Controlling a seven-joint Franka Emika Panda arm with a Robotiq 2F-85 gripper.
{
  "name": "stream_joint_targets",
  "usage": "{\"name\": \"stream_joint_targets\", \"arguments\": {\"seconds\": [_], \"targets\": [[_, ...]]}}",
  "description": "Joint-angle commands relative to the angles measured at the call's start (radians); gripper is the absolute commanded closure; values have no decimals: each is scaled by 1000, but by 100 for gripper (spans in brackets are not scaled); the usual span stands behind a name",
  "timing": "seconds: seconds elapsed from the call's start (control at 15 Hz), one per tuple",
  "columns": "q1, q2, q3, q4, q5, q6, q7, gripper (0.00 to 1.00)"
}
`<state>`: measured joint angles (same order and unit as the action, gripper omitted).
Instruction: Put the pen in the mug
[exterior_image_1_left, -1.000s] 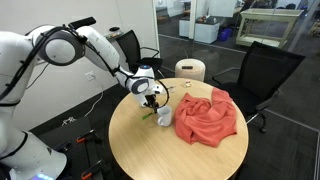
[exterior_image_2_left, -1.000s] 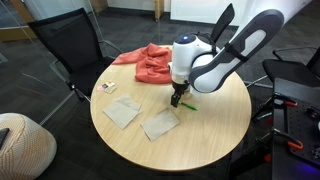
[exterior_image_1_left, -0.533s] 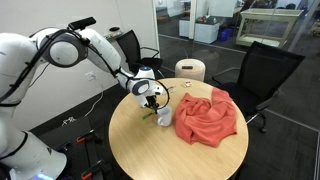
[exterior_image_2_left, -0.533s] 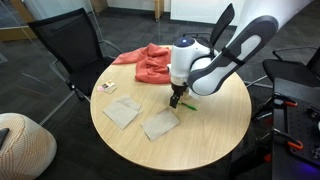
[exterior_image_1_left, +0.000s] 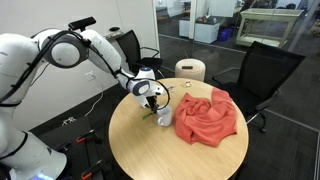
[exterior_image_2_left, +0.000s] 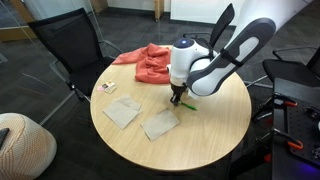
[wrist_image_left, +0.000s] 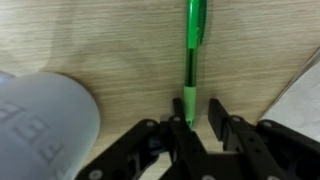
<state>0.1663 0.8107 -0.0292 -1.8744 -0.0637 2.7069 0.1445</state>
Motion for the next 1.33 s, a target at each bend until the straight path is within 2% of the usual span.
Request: {"name": "stream_joint_targets", "arguments": {"seconds": [0.0, 0.07, 0.33, 0.53, 0.73, 1.27], "targets": [[9, 4, -12, 5, 2, 26, 18, 95], [7, 5, -10, 6, 4, 24, 17, 100], [-14, -25, 10, -6, 26, 4, 2, 97], [-51, -79, 51, -25, 42, -23, -41, 97], [-49, -139, 53, -36, 37, -45, -33, 97], [-22, -305, 43, -20, 11, -253, -8, 97]]}}
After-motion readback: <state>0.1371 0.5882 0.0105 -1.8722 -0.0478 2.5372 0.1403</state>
